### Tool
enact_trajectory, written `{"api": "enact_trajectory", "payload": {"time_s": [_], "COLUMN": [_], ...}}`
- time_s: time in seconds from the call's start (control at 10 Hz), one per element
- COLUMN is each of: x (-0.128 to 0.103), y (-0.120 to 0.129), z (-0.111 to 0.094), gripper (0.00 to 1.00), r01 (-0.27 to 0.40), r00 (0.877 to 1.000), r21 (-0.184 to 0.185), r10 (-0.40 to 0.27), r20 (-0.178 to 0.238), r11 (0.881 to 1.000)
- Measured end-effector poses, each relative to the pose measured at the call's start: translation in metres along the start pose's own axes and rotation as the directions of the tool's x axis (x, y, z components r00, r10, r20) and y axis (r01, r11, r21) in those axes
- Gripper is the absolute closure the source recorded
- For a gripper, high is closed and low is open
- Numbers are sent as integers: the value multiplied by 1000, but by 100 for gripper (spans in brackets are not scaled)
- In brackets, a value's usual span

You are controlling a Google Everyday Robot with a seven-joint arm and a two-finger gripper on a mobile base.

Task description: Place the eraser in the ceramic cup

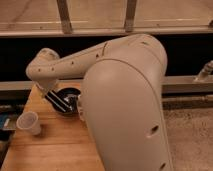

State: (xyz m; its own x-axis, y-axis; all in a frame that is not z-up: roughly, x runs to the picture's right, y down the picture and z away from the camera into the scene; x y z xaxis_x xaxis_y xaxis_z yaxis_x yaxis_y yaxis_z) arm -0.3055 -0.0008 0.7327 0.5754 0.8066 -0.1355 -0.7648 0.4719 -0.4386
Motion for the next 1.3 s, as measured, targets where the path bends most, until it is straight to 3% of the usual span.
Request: {"api": "enact_trajectory", "payload": {"time_s": [0.3,0.5,0.7,0.8,0.9,1.0,1.3], "x": [-65,-91,-99,-100,-97,-95,-94], "y": [23,41,59,68,81,84,88], "z": [-1,3,4,2,0,-1,-1], "gripper": [100,100,100,100,100,100,100], "r01": [79,126,160,174,182,181,185], "r00": [996,991,986,984,981,981,980], "r21": [12,-2,-26,-56,-113,-134,-140], "r10": [-80,-126,-159,-171,-172,-169,-172], "r20": [28,33,41,58,88,100,100], "r11": [997,992,987,983,977,974,973]}}
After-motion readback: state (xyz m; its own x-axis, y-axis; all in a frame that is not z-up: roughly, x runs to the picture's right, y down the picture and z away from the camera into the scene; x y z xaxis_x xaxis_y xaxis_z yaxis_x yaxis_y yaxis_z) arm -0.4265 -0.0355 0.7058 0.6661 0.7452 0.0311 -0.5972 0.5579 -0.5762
